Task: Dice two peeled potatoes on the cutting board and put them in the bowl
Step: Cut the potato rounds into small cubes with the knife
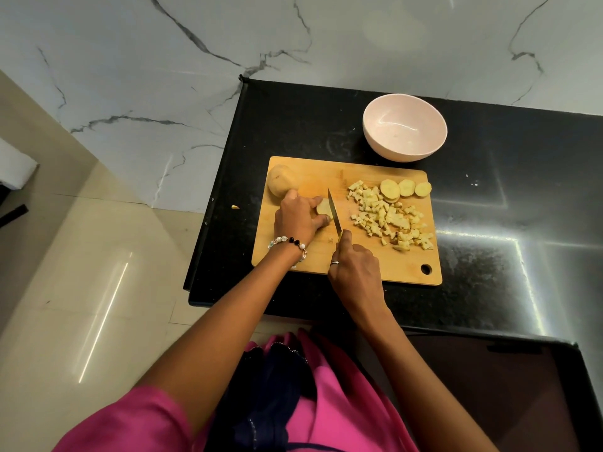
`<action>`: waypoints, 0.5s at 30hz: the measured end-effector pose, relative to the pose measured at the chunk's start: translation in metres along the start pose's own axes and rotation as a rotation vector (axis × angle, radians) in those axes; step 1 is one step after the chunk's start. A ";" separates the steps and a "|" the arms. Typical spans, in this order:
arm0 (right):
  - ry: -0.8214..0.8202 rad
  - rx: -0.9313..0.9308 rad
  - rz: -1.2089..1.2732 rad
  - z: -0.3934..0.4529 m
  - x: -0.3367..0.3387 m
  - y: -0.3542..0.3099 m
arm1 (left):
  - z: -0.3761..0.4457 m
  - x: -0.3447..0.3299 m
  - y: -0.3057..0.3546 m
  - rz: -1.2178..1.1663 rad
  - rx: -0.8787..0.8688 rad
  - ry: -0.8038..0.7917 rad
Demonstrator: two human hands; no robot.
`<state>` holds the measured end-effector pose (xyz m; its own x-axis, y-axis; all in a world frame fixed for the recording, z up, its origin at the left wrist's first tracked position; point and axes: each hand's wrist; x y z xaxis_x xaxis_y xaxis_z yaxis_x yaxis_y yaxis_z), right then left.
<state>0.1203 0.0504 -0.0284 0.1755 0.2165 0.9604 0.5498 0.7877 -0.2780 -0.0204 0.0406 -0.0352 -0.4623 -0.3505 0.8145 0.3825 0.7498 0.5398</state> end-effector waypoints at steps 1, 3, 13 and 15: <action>-0.003 -0.002 -0.003 0.001 -0.001 0.001 | 0.000 0.000 0.000 0.000 0.001 0.001; -0.012 0.004 -0.025 0.004 -0.003 0.001 | 0.000 -0.001 0.000 0.000 0.003 0.000; -0.033 0.024 -0.070 -0.031 -0.015 -0.005 | 0.000 -0.001 0.000 -0.001 -0.006 0.014; -0.046 0.010 -0.062 -0.042 -0.013 -0.004 | 0.000 -0.001 -0.001 0.002 -0.007 0.015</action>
<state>0.1498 0.0203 -0.0409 0.1029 0.1931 0.9758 0.5502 0.8062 -0.2175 -0.0200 0.0403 -0.0364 -0.4495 -0.3575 0.8186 0.3891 0.7465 0.5397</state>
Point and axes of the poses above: each hand's wrist, its own z-axis towards the middle knuckle, its own x-axis out of the back of the hand, y = z × x, and after that the axes turned 11 degrees about x, right-handed
